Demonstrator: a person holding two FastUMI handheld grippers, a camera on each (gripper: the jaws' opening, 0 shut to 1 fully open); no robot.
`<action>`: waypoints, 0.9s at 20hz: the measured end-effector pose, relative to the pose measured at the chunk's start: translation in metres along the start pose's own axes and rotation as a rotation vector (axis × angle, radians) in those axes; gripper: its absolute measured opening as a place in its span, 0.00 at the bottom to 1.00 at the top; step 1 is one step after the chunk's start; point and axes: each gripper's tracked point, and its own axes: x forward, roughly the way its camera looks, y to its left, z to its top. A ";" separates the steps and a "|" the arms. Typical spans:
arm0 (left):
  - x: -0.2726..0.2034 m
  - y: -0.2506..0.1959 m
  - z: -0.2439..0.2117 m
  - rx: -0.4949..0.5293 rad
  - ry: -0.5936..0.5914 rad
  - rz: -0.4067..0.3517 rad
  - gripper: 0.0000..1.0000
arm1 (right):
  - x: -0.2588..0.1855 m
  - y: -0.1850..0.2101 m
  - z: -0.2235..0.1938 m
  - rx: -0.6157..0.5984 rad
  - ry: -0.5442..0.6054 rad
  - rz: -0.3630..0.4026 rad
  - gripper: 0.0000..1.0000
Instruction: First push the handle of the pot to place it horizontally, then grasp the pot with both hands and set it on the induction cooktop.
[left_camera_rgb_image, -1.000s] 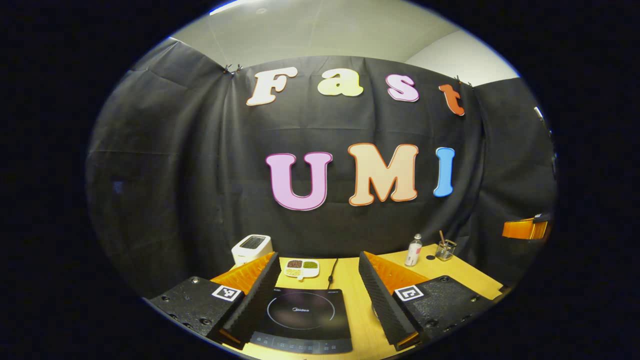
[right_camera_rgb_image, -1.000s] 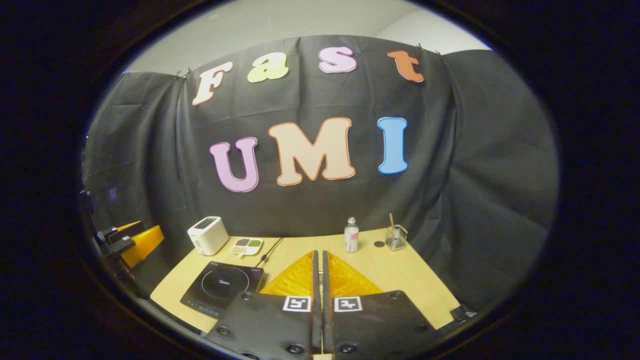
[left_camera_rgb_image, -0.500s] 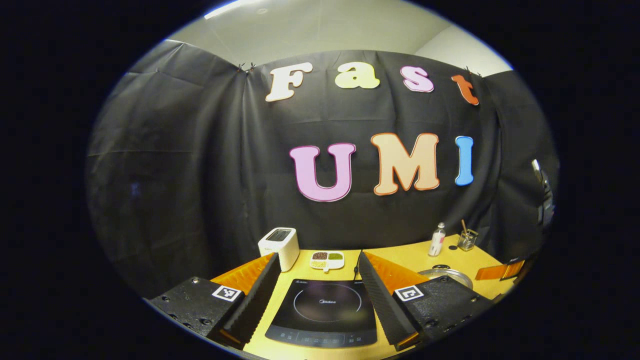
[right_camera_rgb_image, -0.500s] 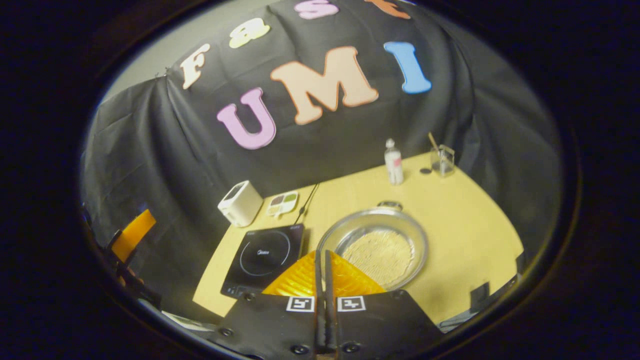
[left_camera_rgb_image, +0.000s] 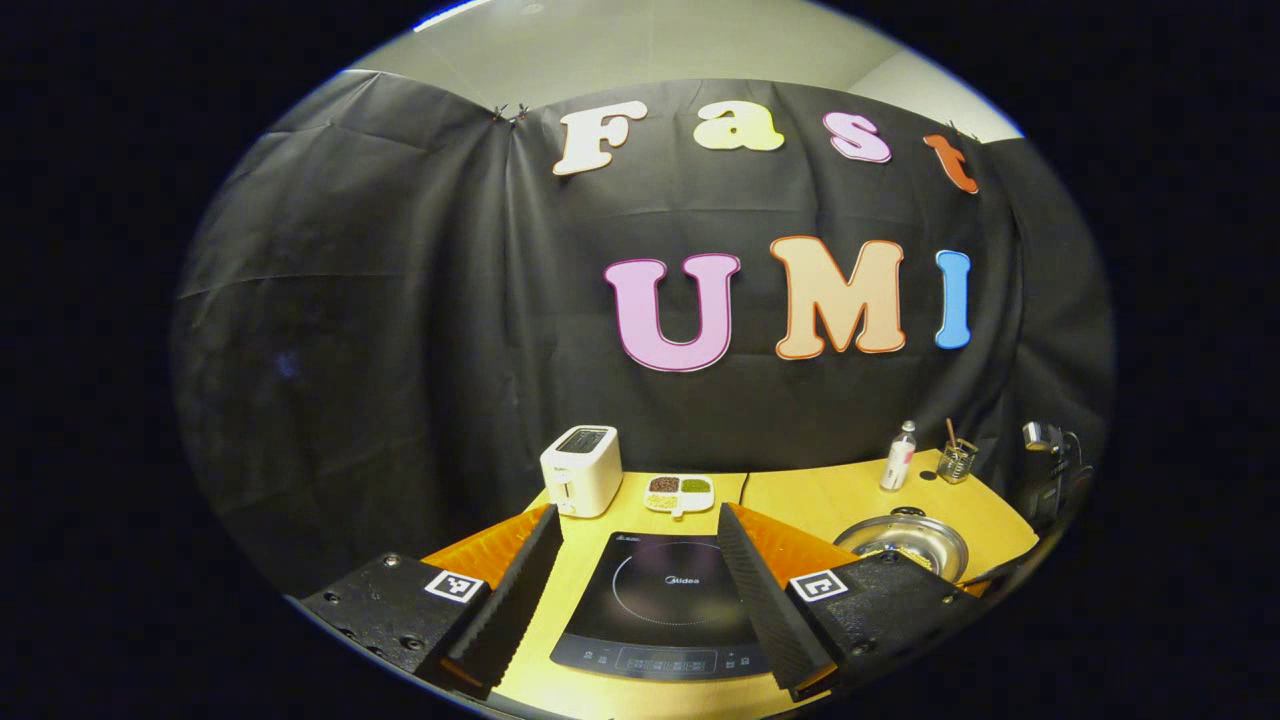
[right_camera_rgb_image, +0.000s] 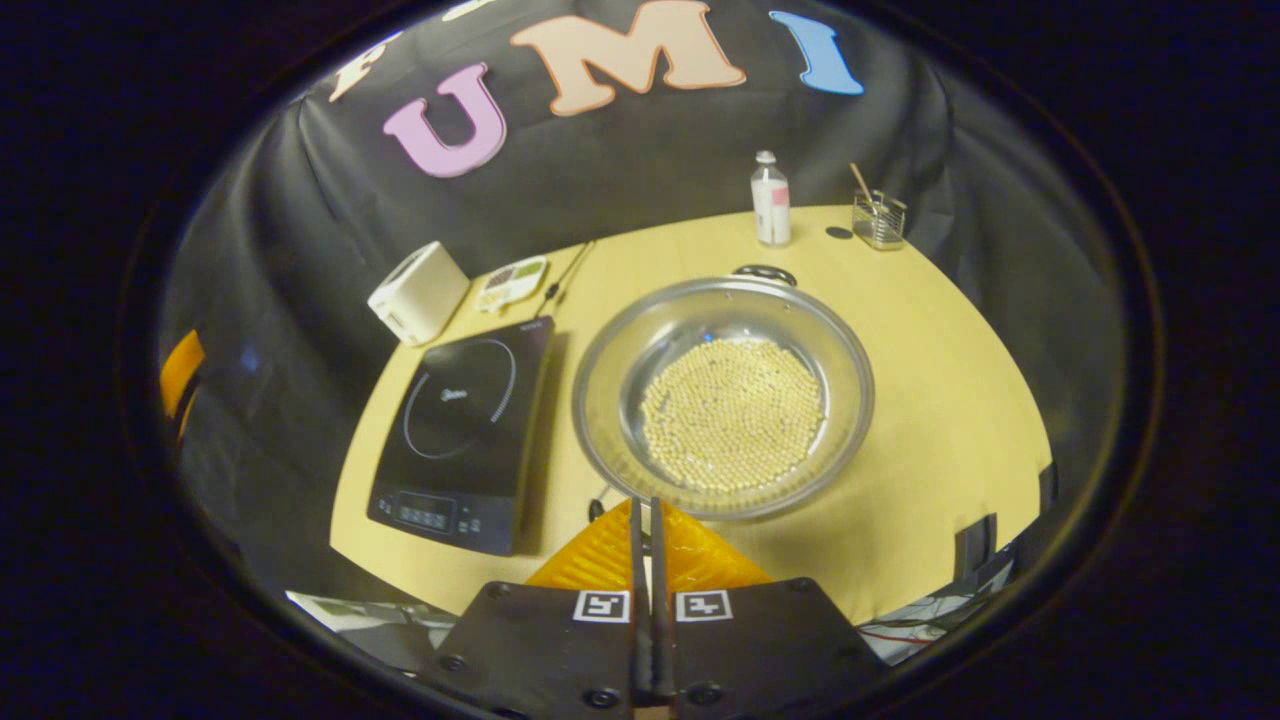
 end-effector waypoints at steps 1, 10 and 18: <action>-0.001 0.004 -0.003 -0.005 0.006 0.014 0.93 | 0.005 -0.008 -0.008 -0.002 0.032 -0.020 0.02; -0.007 0.017 -0.019 -0.040 0.045 0.068 0.93 | 0.044 -0.037 -0.049 -0.071 0.179 -0.093 0.00; -0.010 0.017 -0.010 -0.026 0.016 0.080 0.93 | 0.053 -0.015 -0.054 -0.077 0.200 -0.047 0.03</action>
